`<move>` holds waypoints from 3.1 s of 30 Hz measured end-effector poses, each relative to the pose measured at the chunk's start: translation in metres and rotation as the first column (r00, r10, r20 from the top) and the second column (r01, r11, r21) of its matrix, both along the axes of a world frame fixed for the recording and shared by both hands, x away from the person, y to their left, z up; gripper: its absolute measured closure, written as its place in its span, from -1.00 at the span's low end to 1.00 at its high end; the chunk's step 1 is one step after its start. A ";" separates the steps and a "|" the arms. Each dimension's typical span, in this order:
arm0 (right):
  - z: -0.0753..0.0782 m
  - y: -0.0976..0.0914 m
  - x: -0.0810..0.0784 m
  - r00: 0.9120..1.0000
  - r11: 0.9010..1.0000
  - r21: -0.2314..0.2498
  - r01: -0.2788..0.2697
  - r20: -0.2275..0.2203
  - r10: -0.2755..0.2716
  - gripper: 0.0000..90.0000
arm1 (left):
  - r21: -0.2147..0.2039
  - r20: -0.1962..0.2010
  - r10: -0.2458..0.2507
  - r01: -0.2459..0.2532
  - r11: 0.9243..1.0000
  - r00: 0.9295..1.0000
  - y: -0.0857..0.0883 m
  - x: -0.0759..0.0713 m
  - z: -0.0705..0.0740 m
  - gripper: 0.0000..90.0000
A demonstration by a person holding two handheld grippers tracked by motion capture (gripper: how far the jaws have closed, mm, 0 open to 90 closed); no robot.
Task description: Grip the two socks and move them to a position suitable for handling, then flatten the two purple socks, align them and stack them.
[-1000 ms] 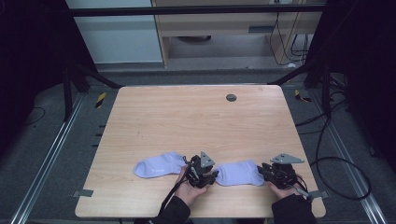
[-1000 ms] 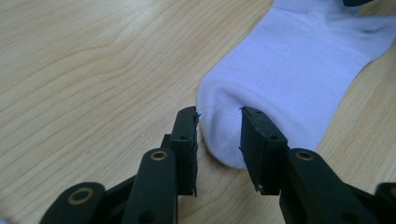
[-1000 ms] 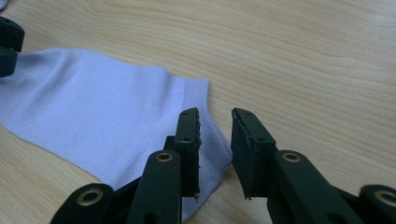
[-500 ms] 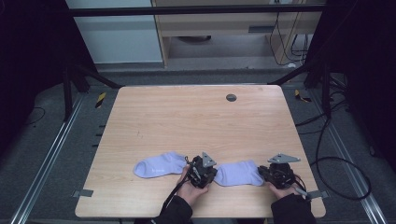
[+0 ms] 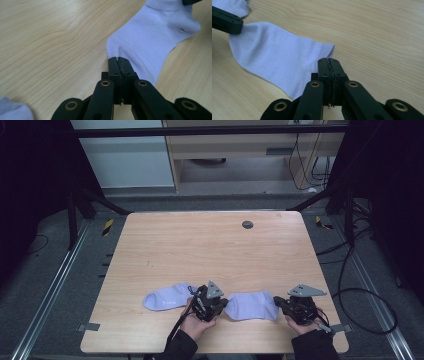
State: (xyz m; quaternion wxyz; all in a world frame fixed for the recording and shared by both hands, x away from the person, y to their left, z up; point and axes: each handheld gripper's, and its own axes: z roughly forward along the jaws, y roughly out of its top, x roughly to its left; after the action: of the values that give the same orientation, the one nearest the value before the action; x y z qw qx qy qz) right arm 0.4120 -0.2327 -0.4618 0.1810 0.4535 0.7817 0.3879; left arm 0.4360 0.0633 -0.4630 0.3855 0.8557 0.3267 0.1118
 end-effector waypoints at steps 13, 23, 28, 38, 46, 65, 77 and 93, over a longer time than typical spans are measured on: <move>0.015 0.032 -0.012 0.996 0.996 0.024 -0.085 0.037 0.084 0.99 | 0.032 0.027 0.008 -0.009 0.999 1.000 0.036 -0.016 0.018 0.97; 0.007 0.055 -0.013 0.991 0.990 0.023 -0.137 0.005 0.137 0.98 | 0.057 0.010 0.034 -0.035 0.998 0.999 0.063 -0.020 0.007 0.97; 0.002 0.063 -0.012 0.988 0.988 0.014 -0.157 -0.013 0.157 0.98 | 0.058 -0.014 0.046 -0.045 0.997 0.999 0.071 -0.021 -0.003 0.97; -0.016 0.067 -0.008 0.986 0.987 -0.018 -0.158 -0.064 0.157 0.98 | 0.111 -0.047 0.047 -0.041 0.993 0.998 0.066 -0.018 -0.023 0.96; -0.022 0.065 -0.006 0.988 0.990 -0.039 -0.139 -0.077 0.136 0.85 | 0.088 -0.030 0.065 -0.062 0.994 0.997 0.071 -0.018 -0.020 0.82; 0.002 0.074 0.009 0.994 0.993 0.077 -0.088 0.072 0.082 0.18 | -0.038 0.061 0.228 -0.226 0.973 0.972 0.132 -0.006 0.008 0.24; 0.010 0.098 0.021 0.991 0.991 0.105 -0.085 0.112 0.073 0.09 | -0.044 0.066 0.339 -0.337 0.941 0.939 0.178 0.001 0.010 0.19; 0.003 0.163 0.046 0.991 0.988 0.097 -0.122 0.074 0.115 0.15 | 0.013 0.051 0.443 -0.444 0.896 0.895 0.224 0.000 -0.006 0.20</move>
State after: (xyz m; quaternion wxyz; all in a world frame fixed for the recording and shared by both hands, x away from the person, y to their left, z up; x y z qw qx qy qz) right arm 0.4584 -0.0697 -0.4589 0.1608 0.4012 0.7802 0.4522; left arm 0.4362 0.2871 -0.4691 0.3470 0.7603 0.5028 0.2206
